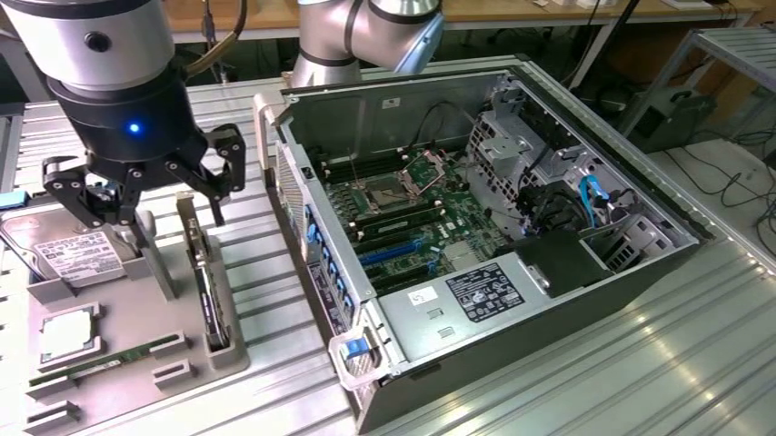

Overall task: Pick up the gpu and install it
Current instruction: 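Pick up the gpu and move the gpu toward the slot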

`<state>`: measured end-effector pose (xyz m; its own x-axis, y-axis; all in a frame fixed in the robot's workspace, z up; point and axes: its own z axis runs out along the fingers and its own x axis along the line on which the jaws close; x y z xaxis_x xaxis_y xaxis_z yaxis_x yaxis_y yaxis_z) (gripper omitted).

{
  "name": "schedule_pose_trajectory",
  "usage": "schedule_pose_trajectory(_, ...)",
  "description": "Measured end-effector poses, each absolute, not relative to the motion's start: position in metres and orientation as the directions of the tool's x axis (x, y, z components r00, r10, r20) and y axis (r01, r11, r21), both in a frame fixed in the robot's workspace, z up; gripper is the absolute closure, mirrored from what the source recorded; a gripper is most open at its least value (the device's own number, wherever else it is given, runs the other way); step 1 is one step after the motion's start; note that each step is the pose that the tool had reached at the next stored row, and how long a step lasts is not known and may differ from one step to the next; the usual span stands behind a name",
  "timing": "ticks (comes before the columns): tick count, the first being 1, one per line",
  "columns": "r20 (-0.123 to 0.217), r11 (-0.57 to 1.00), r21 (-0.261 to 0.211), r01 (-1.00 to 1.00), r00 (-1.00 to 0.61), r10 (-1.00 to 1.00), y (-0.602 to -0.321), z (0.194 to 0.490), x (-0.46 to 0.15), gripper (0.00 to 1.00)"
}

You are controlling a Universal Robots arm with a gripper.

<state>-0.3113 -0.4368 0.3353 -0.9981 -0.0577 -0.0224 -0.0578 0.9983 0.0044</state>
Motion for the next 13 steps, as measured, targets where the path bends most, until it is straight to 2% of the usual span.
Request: schedule_pose_trajectory(13,-0.022,0.998,0.004,-0.056,-0.998,-0.056,-0.437,0.314,-0.311,0.28)
